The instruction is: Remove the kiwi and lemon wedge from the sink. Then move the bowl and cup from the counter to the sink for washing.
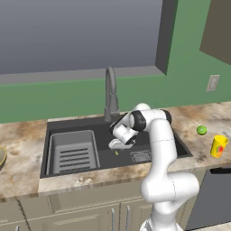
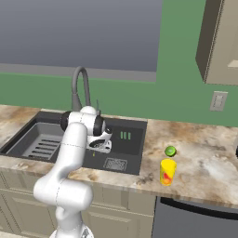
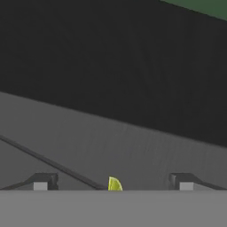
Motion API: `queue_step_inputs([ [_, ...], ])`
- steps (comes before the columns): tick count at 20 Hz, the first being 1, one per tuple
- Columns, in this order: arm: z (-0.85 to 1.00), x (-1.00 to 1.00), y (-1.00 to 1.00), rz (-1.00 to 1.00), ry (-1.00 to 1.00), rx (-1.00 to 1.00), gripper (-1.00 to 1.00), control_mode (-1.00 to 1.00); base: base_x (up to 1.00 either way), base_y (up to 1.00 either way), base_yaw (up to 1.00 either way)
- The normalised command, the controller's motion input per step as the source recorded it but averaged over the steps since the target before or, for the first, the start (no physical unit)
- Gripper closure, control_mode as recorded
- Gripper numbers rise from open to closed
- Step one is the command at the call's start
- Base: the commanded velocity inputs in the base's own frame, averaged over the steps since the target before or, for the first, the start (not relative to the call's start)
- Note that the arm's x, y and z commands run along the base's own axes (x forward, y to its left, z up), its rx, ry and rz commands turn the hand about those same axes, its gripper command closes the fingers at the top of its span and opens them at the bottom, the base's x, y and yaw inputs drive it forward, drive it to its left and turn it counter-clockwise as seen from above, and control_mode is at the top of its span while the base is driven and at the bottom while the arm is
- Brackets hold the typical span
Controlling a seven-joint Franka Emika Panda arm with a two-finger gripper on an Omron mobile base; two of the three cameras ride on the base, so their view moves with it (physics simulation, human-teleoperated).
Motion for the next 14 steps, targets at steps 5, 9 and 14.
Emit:
queue_step_inputs([
  [5,-0.05,-0.08,0.00,0.00,0.00,0.00,-1.00,-1.00,0.00,0.00,0.00],
  [9,-0.07,-0.06,0.00,0.00,0.00,0.00,-1.00,-1.00,0.00,0.00,0.00],
  [14,-0.08,-0.06,0.00,0.00,0.00,0.00,-1.00,-1.00,0.00,0.00,0.00],
])
